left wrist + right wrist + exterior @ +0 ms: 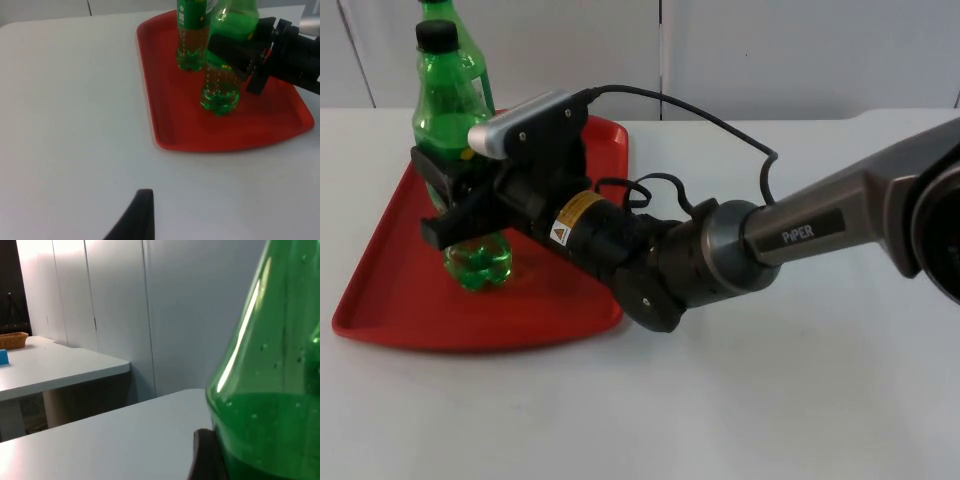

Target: Place the bottle upright on the tray.

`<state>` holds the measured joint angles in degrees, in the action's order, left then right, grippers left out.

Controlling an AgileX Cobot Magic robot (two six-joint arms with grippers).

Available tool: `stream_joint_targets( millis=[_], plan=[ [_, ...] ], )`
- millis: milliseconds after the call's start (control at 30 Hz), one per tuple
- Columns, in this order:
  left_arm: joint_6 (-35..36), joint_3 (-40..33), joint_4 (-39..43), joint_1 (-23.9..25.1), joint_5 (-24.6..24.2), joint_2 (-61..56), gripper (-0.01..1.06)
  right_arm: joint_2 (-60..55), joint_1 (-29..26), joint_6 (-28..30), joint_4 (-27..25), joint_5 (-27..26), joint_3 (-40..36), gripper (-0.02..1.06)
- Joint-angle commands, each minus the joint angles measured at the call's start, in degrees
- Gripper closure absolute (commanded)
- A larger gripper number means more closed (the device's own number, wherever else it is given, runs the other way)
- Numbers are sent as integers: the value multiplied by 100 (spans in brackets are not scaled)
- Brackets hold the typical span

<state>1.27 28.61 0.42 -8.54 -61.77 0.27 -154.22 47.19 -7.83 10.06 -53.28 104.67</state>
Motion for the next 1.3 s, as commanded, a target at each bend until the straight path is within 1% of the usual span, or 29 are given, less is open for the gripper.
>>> stream_joint_targets(
  millis=[0, 33, 67, 100, 267, 300, 333, 400, 433, 467, 867, 967, 1033, 1100, 1133, 1167, 1200, 1233, 1267],
  plan=[
    [46, -25, 25, 1, 19, -27, 0, -9, -11, 82, 32, 292, -23, 101],
    [46, -25, 25, 1, 19, -27, 0, -9, -11, 81, 32, 292, -23, 96],
    [46, -25, 25, 1, 19, -27, 0, -9, -11, 81, 32, 292, -23, 86],
    [46, -25, 25, 1, 19, -27, 0, -9, -11, 81, 32, 292, -23, 86],
    [46, -25, 25, 1, 19, -27, 0, -9, -11, 95, 32, 292, -23, 32],
    [46, -25, 25, 1, 19, -27, 0, -9, -11, 95, 32, 292, -23, 32],
    [46, -25, 25, 1, 19, -27, 0, -9, -11, 95, 32, 292, -23, 23],
    [46, -25, 25, 1, 19, -27, 0, -9, -11, 95, 21, 292, -23, 13],
    [46, -25, 25, 1, 19, -27, 0, -9, -11, 95, 21, 292, -23, 10],
    [46, -25, 25, 1, 19, -27, 0, -9, -11, 95, 21, 292, -23, 8],
    [46, -25, 25, 1, 19, -27, 0, -9, -11, 95, 9, 302, -23, 8],
    [46, -25, 25, 1, 19, -27, 0, -9, -11, 95, 9, 302, -23, 0],
    [46, -25, 25, 1, 19, -27, 0, 2, -11, 95, 43, 305, -23, -1],
    [46, -25, 25, 1, 19, -27, 0, 62, -11, 95, 251, 442, -23, -1],
    [46, -25, 25, 1, 19, -27, 0, 97, -11, 95, 325, 592, -23, -1],
    [46, -25, 25, 1, 19, -27, 0, 130, -11, 95, 337, 721, -23, -1],
    [46, -25, 25, 1, 19, -27, 0, 198, 0, 95, 337, 991, -23, -1],
    [46, -25, 25, 1, 19, -27, 0, 198, 0, 95, 337, 991, -23, -1],
    [46, -25, 25, 1, 19, -27, 0, 289, 1, 95, 337, 1364, -23, -1]
  ],
)
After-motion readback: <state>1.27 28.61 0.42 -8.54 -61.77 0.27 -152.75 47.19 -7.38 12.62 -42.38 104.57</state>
